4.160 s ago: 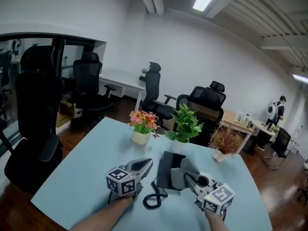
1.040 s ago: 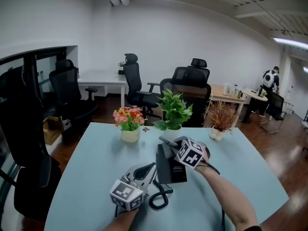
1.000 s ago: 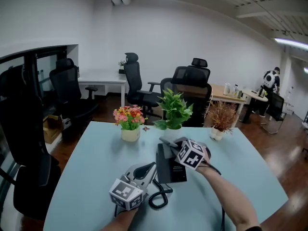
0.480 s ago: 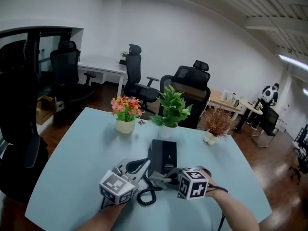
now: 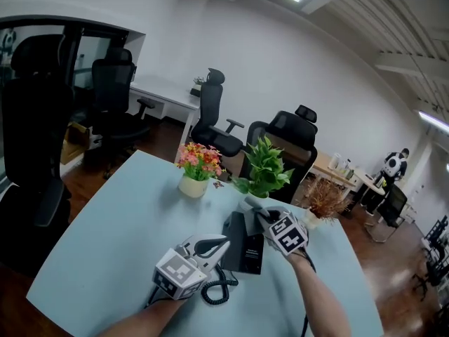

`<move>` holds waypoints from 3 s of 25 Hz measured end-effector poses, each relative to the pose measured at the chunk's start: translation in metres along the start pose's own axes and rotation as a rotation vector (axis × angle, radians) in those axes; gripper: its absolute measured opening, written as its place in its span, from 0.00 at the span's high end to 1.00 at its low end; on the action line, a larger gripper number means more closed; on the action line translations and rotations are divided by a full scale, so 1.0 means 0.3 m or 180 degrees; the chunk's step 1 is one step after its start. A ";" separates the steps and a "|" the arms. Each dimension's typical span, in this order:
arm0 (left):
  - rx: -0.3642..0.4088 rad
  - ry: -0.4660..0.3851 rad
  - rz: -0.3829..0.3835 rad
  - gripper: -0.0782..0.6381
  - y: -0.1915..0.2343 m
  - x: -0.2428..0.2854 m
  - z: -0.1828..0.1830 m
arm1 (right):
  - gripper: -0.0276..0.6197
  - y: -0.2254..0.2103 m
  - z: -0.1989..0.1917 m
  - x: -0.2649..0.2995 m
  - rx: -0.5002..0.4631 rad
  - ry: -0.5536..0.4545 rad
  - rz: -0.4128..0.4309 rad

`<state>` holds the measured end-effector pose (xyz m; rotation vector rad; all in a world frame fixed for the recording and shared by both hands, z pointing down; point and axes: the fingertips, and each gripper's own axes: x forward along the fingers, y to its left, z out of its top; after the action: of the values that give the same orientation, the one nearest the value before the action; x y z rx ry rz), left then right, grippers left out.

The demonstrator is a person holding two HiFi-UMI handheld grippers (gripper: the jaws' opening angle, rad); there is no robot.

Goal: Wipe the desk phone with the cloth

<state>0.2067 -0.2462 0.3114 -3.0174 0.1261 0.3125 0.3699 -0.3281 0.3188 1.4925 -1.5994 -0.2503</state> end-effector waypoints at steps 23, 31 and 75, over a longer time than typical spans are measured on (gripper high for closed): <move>0.0014 -0.0006 -0.0031 0.89 0.016 -0.002 -0.020 | 0.98 0.593 -0.175 -0.305 -0.1604 0.0503 0.1743; 0.0041 -0.0019 -0.0005 0.89 0.039 -0.009 -0.036 | 0.98 0.050 -0.021 -0.048 -0.0776 0.0188 -0.0022; 0.0026 0.0001 -0.0032 0.89 0.008 -0.010 -0.014 | 0.98 0.158 -0.175 -0.082 -0.1153 0.0592 0.0255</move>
<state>0.2043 -0.2487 0.3159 -3.0090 0.1117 0.3096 0.3708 -0.2731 0.3696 1.1369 -1.3770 -0.3268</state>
